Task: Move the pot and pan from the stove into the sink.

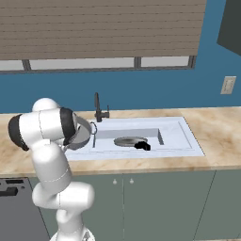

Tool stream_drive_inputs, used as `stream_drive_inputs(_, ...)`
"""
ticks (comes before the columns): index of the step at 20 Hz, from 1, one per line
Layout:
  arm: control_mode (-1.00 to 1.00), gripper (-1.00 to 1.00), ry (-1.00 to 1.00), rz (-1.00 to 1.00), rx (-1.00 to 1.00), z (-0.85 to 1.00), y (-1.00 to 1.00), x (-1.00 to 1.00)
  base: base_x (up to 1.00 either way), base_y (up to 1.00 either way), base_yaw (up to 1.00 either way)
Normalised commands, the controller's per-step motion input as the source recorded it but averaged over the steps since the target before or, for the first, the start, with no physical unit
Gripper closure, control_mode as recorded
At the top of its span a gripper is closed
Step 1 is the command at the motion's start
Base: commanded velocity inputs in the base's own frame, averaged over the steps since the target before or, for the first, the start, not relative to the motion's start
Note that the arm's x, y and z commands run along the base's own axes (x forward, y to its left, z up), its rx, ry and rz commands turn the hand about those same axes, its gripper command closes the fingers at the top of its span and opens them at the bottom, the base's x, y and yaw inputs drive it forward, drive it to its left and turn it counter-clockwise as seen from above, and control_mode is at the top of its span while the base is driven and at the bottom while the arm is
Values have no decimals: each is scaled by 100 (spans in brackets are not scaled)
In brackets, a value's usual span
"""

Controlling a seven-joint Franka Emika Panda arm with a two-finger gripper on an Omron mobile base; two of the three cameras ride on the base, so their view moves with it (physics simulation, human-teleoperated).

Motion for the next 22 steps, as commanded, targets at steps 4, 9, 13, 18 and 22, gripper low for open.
stream_drive_inputs(4, -100, 100, 7, 3, 0, 0, 25, -2, 0, 0, 0)
stream_drive_inputs(9, -100, 100, 9, 0, 3, 0, 23, 0, 0, 0, 0)
stream_drive_inputs(13, -100, 100, 14, 0, 5, 0, 33, 0, 0, 0, 0)
stream_drive_inputs(18, -100, 100, 1, 0, 0, -10, 9, 1, 0, 0, 0)
stream_drive_inputs(22, -100, -100, 0, -1, 0, -3, 9, 2, 0, 0, 0)
